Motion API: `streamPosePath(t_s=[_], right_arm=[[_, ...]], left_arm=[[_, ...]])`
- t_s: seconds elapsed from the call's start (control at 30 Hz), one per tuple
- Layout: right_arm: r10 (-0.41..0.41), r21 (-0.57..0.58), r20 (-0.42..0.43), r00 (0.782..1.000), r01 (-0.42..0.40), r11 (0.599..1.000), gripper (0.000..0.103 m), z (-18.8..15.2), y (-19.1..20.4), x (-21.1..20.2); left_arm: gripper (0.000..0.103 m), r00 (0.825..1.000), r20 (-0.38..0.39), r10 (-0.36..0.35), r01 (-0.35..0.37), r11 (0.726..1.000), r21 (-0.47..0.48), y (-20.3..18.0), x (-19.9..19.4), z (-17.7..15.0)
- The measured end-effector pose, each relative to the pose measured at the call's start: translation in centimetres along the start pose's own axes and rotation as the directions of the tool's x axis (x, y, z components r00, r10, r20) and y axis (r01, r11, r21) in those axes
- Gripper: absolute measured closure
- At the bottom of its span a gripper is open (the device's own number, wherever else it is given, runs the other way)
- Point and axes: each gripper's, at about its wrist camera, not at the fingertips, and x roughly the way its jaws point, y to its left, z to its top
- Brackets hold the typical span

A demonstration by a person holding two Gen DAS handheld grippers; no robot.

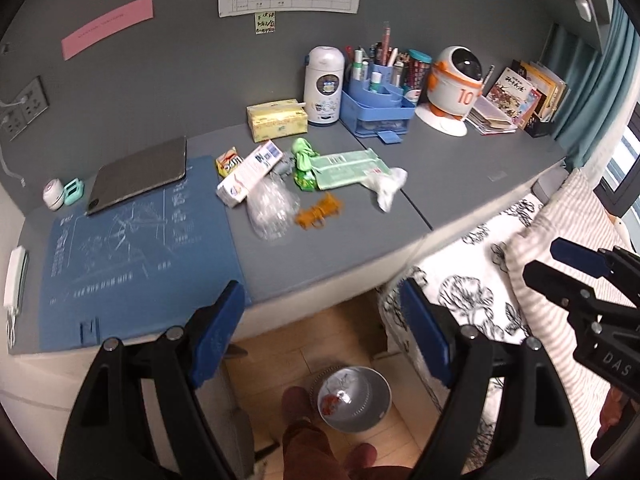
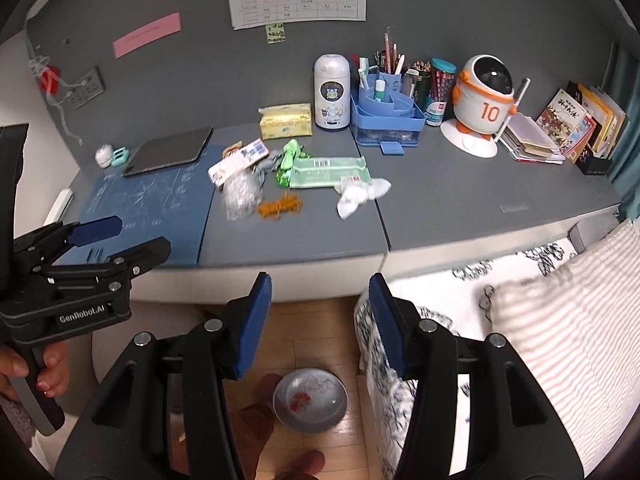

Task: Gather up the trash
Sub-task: 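Move both tools back over the desk toward the bubble wrap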

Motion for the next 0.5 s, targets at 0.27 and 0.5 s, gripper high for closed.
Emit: streamPosePath(t_s=[0.27,0.5], right_arm=[[-0.023,0.038,-0.049,0.999,0.025,0.999,0.054,4.7,1.4,7.1],[-0.05,0.062,-0.087,0.995,0.055,0.997,0.054,7.4,-0.5,13.7]], left_arm=[[0.023,0.997,-0.068,-0.03,0.032,0.999,0.031,3.6,6.9,4.7],[0.023,0.994,-0.11,0.005,-0.002,0.999,0.034,4.3,12.5,6.4]])
